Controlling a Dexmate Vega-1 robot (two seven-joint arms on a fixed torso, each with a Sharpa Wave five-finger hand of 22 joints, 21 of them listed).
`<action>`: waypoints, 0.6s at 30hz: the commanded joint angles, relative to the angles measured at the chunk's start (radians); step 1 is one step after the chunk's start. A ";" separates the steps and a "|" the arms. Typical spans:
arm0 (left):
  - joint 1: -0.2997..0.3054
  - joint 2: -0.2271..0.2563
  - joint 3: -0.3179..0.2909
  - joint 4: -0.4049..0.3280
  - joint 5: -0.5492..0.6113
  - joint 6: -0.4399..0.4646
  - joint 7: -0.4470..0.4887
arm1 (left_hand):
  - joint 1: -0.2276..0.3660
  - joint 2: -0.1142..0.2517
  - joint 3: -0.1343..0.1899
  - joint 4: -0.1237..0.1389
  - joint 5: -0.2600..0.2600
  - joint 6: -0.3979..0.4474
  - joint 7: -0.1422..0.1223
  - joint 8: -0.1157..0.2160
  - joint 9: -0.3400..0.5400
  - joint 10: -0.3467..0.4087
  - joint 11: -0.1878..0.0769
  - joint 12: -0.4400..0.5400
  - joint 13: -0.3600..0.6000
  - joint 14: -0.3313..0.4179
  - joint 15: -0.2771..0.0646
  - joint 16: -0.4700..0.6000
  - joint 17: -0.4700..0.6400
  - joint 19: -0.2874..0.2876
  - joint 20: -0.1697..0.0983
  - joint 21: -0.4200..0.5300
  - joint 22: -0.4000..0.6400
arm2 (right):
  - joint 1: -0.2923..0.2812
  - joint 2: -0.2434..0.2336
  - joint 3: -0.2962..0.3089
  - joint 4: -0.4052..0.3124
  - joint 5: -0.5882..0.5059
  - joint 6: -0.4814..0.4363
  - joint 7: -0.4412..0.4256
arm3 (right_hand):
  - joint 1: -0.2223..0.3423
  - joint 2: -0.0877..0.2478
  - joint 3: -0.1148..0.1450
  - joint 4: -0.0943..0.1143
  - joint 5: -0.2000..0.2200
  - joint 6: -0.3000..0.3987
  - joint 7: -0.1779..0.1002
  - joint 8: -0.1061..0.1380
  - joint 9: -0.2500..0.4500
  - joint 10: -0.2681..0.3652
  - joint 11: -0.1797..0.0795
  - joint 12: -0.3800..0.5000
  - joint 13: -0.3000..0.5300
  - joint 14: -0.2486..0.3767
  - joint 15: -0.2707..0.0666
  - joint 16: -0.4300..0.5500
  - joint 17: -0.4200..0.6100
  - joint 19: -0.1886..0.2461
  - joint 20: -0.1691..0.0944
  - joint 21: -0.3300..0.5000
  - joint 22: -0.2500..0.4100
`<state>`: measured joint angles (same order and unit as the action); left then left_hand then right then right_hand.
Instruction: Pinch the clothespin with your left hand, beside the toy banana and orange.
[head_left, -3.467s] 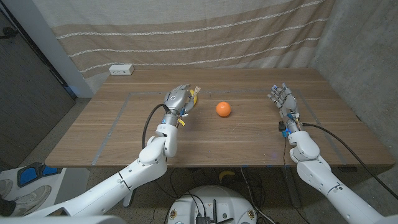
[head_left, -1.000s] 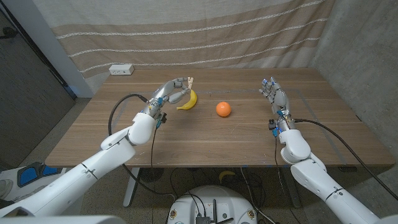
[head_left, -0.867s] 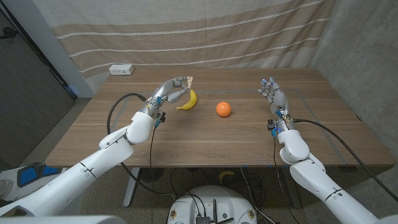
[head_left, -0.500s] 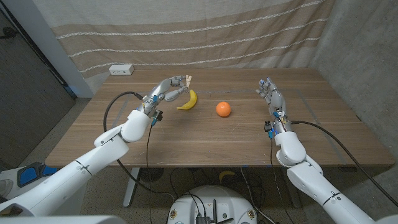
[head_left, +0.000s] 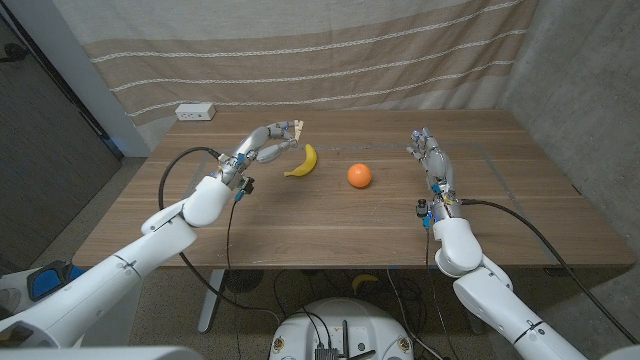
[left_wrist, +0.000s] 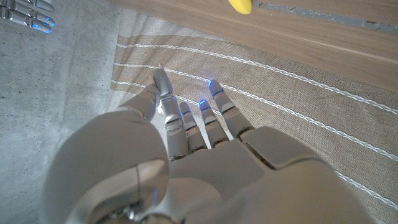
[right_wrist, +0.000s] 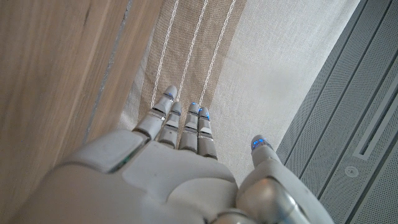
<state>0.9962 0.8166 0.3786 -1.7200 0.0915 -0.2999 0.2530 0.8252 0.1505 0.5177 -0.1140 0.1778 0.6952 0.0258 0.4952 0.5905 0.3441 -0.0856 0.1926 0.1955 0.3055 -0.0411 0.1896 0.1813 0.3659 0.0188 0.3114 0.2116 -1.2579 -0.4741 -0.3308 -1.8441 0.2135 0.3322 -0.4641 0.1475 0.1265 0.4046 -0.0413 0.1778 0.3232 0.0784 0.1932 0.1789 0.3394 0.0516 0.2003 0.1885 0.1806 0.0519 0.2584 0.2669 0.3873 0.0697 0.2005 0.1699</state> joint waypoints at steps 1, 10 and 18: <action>0.073 0.023 -0.042 0.015 -0.135 0.033 -0.058 | -0.031 0.006 -0.002 0.003 0.003 -0.029 0.021 -0.031 -0.021 -0.006 0.014 0.004 0.003 -0.003 -0.038 0.002 0.002 -0.008 0.017 0.003 0.001 | 0.106 0.037 -0.035 0.117 0.038 0.008 0.054 | -0.011 0.013 0.002 -0.007 -0.003 0.004 -0.003 0.000 0.004 0.007 0.004 -0.003 0.004 0.006 -0.004 -0.003 0.005 0.007 -0.002 -0.001 0.005; 0.039 -0.005 -0.036 0.107 -0.164 -0.047 -0.070 | -0.056 0.002 0.003 -0.003 0.009 -0.078 0.027 -0.081 -0.053 -0.017 0.023 0.005 0.003 0.000 -0.033 -0.001 -0.001 -0.011 0.022 0.005 0.001 | 0.157 0.050 -0.077 0.124 0.019 -0.074 0.032 | -0.011 0.015 0.002 -0.007 -0.003 0.004 -0.003 0.000 0.004 0.006 0.004 -0.003 0.004 0.006 -0.004 -0.003 0.005 0.005 -0.002 -0.002 0.006; -0.012 -0.010 -0.020 0.191 -0.219 -0.118 -0.152 | -0.071 -0.002 0.007 -0.013 0.012 -0.118 0.030 -0.120 -0.076 -0.029 0.031 0.004 0.002 -0.006 -0.026 -0.004 -0.002 -0.018 0.027 0.005 0.001 | 0.147 0.067 -0.096 0.114 0.001 -0.089 -0.017 | -0.012 0.014 0.002 -0.007 -0.003 0.005 -0.003 0.000 0.004 0.008 0.005 -0.003 0.004 0.006 -0.002 -0.003 0.005 0.005 -0.003 -0.002 0.006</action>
<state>1.0256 0.8176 0.3478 -1.6223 -0.0619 -0.3406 0.1747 0.7618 0.1487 0.5243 -0.1205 0.1855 0.5819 0.0572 0.3808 0.5156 0.3172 -0.0587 0.1926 0.1952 0.3055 -0.0411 0.1897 0.1765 0.3451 0.0395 0.3113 0.2116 -1.1298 -0.4284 -0.3956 -1.7367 0.2333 0.2761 -0.4411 0.1263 0.1212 0.4046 -0.0413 0.1778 0.3231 0.0784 0.1932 0.1789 0.3393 0.0517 0.2003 0.1885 0.1806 0.0519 0.2583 0.2670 0.3873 0.0697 0.2005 0.1699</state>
